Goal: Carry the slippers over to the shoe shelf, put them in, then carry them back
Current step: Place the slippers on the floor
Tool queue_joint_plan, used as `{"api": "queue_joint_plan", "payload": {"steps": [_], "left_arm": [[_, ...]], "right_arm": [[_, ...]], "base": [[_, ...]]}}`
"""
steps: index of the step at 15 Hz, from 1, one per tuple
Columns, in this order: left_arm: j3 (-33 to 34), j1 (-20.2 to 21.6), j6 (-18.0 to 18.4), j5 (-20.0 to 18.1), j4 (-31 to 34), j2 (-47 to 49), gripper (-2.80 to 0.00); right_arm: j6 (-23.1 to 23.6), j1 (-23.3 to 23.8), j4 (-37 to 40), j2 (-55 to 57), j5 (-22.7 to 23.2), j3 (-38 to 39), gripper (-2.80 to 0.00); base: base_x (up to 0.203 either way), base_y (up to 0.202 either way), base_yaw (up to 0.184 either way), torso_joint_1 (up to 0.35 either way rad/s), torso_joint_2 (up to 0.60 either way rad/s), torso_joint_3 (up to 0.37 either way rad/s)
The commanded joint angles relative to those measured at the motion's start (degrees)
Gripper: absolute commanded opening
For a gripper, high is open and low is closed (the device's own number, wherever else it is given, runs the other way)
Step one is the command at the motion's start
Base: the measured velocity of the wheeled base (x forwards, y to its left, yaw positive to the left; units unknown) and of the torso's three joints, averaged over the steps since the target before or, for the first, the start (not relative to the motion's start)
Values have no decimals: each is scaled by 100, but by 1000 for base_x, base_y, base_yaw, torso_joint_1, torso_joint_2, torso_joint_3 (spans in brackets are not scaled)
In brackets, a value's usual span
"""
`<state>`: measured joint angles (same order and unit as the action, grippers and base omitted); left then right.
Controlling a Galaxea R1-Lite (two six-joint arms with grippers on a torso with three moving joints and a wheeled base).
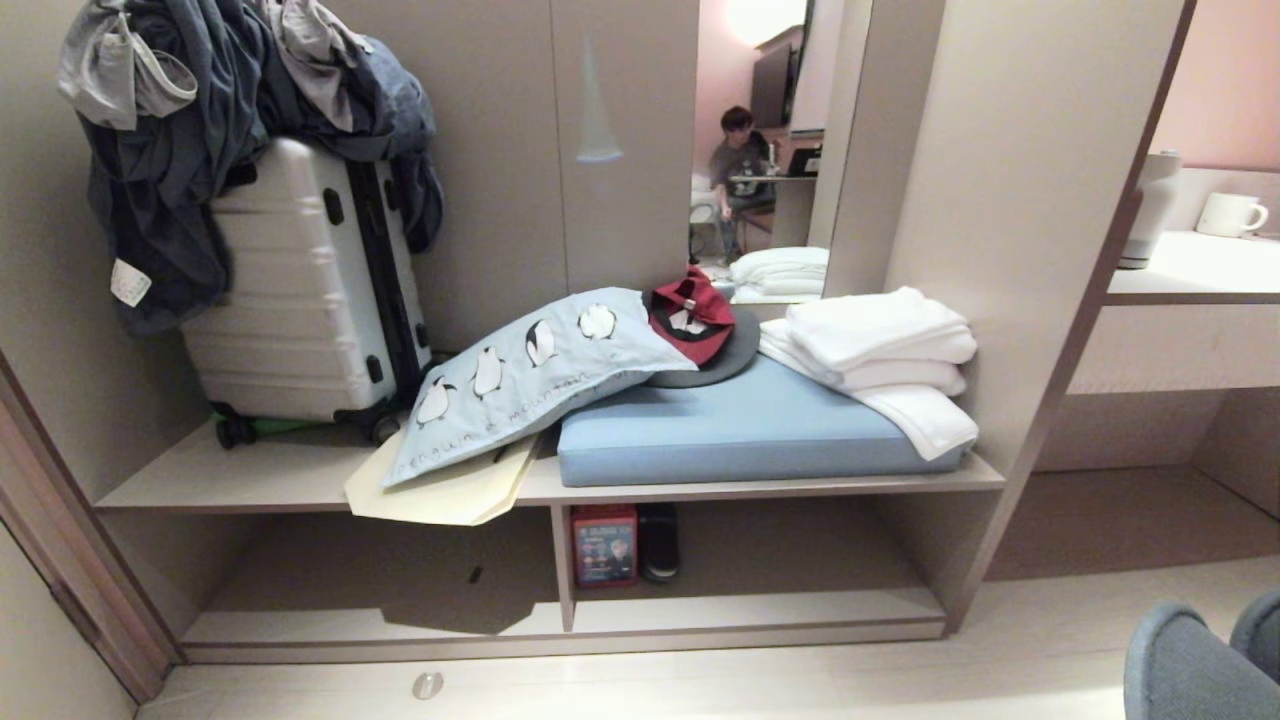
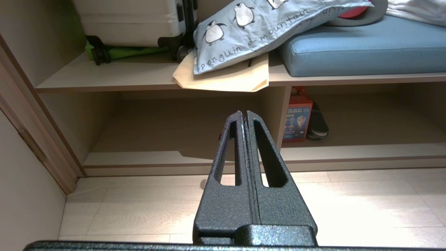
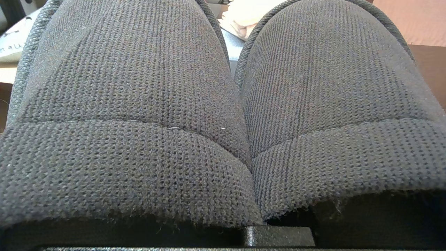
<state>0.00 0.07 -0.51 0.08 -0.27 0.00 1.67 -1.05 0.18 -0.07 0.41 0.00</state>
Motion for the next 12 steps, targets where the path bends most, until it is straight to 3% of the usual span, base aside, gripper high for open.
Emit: {"api": "queue_joint_plan", "payload": {"steps": [1,12], "left_arm": [[0,1,-2,0,-8,0,-280],[0,1,-2,0,0,9,-280]], "right_arm": [[6,-1,-1,7,2,0,-280],[8,-1,-1,7,2,0,-280]], "base": [[0,0,0,0,0,0],[0,0,0,0,0,0]]}}
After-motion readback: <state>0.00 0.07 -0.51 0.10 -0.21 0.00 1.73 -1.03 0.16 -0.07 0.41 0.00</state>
